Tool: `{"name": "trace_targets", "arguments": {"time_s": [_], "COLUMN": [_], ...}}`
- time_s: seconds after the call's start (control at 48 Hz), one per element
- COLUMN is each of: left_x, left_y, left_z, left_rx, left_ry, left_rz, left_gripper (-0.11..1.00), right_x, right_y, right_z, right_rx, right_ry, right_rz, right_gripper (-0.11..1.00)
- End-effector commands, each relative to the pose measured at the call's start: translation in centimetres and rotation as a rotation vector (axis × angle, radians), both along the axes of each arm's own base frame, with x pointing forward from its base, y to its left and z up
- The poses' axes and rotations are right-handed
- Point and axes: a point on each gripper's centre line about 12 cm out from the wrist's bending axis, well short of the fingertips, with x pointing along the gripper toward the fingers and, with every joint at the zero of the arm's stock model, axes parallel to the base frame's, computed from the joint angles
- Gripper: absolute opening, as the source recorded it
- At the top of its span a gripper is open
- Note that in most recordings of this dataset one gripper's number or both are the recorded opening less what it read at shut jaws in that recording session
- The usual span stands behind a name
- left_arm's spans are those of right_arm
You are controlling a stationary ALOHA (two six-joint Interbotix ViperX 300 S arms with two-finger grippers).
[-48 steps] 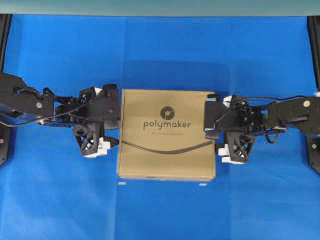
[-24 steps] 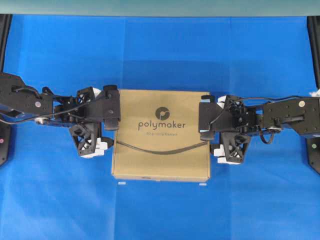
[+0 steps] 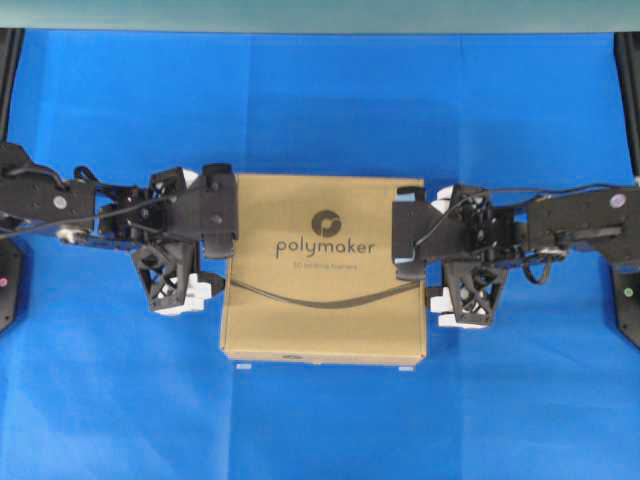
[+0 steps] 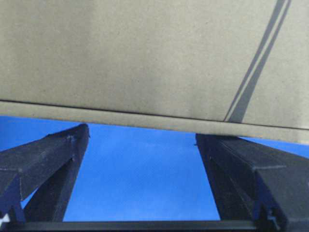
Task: Lift up the cardboard box by clamping it between your arms.
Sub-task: 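Press both grippers against the box sides and lift it upward, then hold the box clamped between both grippers, then lower it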
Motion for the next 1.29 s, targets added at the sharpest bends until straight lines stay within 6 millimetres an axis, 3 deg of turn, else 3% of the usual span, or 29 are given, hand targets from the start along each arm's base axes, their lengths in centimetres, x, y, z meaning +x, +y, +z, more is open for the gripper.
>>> {"name": "trace_targets", "arguments": {"time_s": [0.0, 0.833, 0.979, 1.27], "left_x": [1.0, 0.5, 0.6, 0.7], "left_y": [0.2, 0.1, 0.1, 0.1], "left_z": [3.6, 18.8, 19.9, 19.9], "left_rx": [0.002, 0.009, 0.009, 0.01], "left_ry": [-0.078, -0.104, -0.11, -0.112], "left_rz": [0.009, 0.01, 0.011, 0.011], "left_gripper": [0.86, 0.86, 0.86, 0.86], "right_x": [1.1, 0.3, 0.2, 0.1], "right_y": [0.1, 0.8, 0.8, 0.8], "right_z": [4.3, 19.6, 20.6, 20.1], "right_rx": [0.005, 0.022, 0.019, 0.02], "right_ry": [-0.097, -0.027, -0.021, -0.005], "right_rz": [-0.009, 0.002, 0.004, 0.003], "right_gripper": [1.0, 1.0, 1.0, 1.0]}}
